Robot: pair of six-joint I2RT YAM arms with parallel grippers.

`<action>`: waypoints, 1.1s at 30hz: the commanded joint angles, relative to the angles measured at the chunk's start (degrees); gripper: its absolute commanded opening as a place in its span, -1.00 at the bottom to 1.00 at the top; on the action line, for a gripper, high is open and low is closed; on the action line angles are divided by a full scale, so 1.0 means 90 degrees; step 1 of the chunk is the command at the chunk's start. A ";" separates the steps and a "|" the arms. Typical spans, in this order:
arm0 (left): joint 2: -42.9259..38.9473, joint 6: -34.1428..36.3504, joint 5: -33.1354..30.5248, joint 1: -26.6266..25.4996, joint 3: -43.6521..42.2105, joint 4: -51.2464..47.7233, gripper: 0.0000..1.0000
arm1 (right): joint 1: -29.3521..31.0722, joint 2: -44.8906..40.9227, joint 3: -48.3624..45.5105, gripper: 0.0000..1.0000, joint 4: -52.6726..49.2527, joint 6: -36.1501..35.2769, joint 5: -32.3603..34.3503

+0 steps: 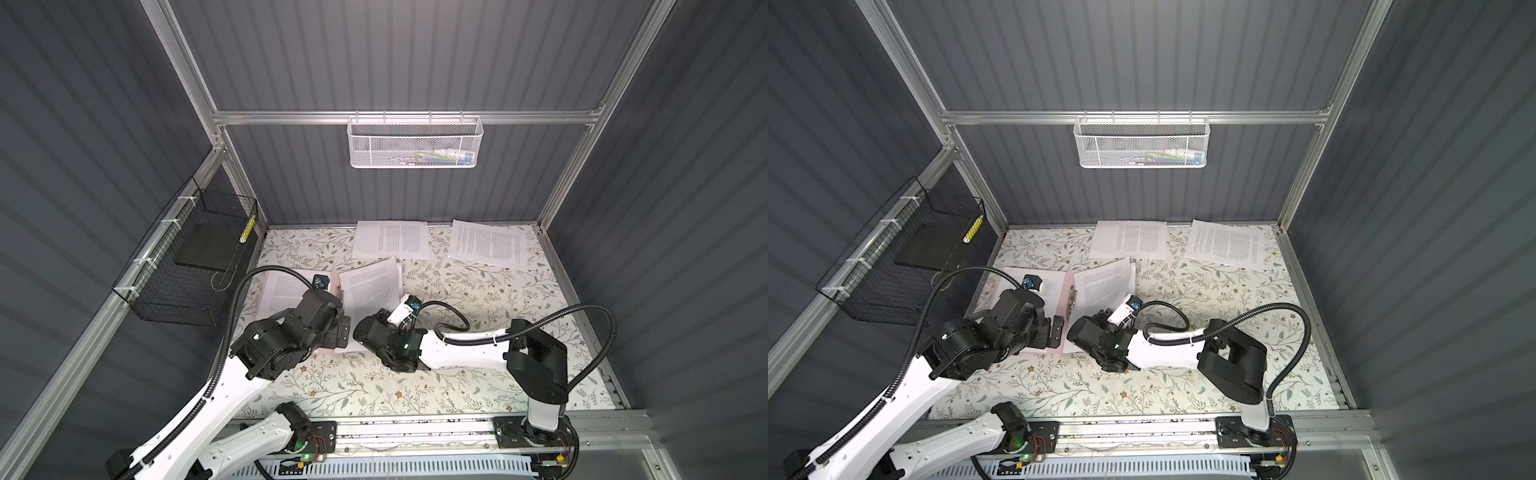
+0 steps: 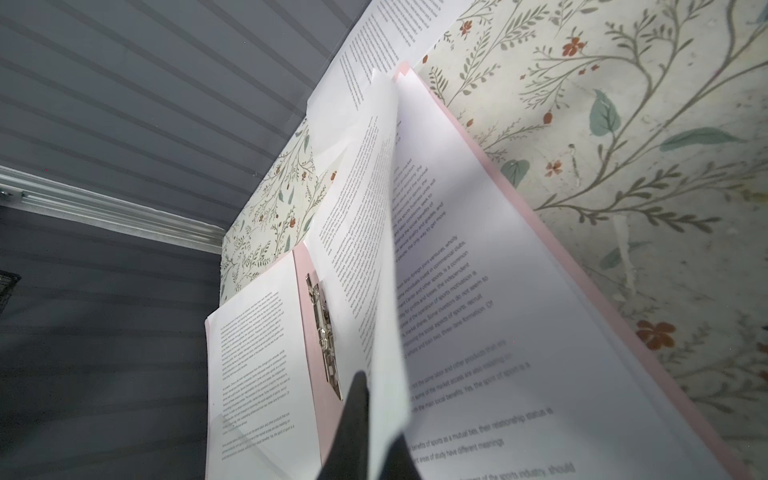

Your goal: Put the files into the folder

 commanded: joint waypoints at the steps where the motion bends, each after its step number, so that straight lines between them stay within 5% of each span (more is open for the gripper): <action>1: -0.0078 -0.0052 0.0087 0.0004 -0.0102 0.0085 0.99 | 0.0040 -0.0013 0.0064 -1.00 -0.0362 0.0205 0.0397; 33: -0.0116 -0.0177 0.0098 0.0007 -0.0196 0.0155 1.00 | 0.0422 0.0796 0.0927 -1.00 -0.0382 0.0345 0.0156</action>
